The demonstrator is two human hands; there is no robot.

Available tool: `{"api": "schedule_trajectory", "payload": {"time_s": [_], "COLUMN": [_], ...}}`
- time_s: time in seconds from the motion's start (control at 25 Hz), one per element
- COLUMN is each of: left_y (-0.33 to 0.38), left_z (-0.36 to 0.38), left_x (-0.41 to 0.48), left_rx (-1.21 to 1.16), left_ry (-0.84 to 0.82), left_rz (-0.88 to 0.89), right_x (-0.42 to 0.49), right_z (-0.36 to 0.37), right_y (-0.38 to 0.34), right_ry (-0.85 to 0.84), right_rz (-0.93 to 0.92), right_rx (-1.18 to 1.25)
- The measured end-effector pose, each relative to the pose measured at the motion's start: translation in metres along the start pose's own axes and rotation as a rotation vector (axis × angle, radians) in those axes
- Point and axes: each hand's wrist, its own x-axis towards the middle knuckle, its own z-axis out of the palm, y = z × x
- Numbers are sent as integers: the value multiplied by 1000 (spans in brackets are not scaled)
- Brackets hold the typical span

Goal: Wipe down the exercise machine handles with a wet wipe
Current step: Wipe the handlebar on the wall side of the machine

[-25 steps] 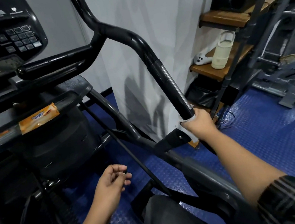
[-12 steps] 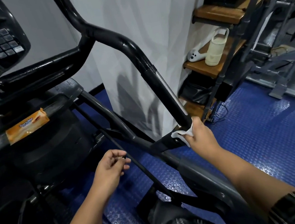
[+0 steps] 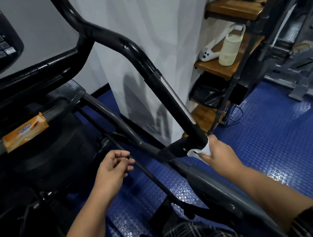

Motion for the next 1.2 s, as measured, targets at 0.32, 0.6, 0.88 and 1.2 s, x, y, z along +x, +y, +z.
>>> {"api": "schedule_trajectory", "payload": {"time_s": [0.32, 0.6, 0.88, 1.2], "left_y": [-5, -25, -47, -60], "left_z": [22, 56, 86, 121], "left_x": [-2, -20, -46, -75], "left_rx": [-5, -23, -32, -42], "left_ry": [39, 61, 122, 157], "left_rz": [-16, -54, -70, -75], "right_x": [16, 56, 58, 25], "right_z": [11, -15, -20, -1], "right_y": [-23, -38, -39, 2], "right_ry": [218, -174, -263, -41], "right_rz": [-55, -43, -110, -213], "right_rx": [26, 490, 564, 166]}}
